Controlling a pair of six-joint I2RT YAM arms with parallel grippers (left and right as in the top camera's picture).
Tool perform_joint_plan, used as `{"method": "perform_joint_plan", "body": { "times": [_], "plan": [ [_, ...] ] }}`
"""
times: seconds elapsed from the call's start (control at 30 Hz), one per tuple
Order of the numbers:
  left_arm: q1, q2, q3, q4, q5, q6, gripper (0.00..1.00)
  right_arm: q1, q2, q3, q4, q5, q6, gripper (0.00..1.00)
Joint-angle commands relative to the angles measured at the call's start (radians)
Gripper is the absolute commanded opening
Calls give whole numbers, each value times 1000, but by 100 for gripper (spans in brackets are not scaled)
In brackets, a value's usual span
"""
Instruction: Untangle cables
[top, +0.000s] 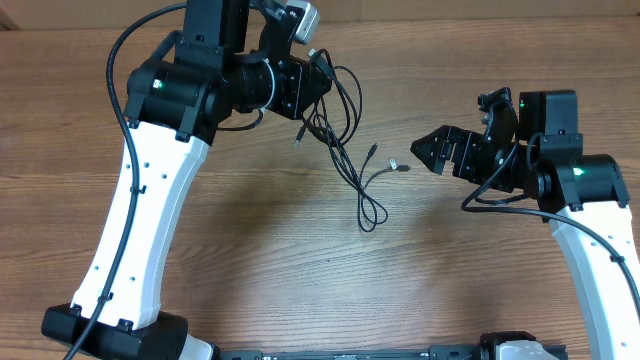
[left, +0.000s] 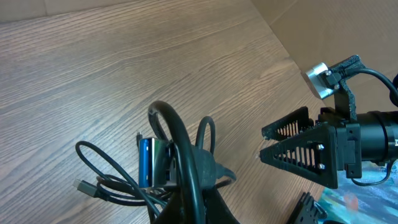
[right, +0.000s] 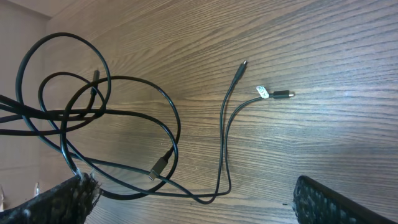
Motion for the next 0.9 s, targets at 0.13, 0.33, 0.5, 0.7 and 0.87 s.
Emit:
{"method": "perform_joint_plan", "body": {
  "times": [0.13, 0.33, 0.5, 0.7, 0.87],
  "plan": [
    [-7, 2, 8, -3, 38, 22, 4, -2, -1, 2, 3, 11, -4, 100],
    [-7, 2, 9, -3, 37, 23, 4, -2, -1, 2, 3, 11, -4, 100],
    [-7, 2, 8, -2, 37, 23, 4, -2, -1, 2, 3, 11, -4, 100],
    [-6, 2, 8, -13, 24, 22, 4, -2, -1, 2, 3, 11, -4, 100],
    [-6, 2, 8, -38, 7, 22, 4, -2, -1, 2, 3, 11, -4, 100]
  ]
}}
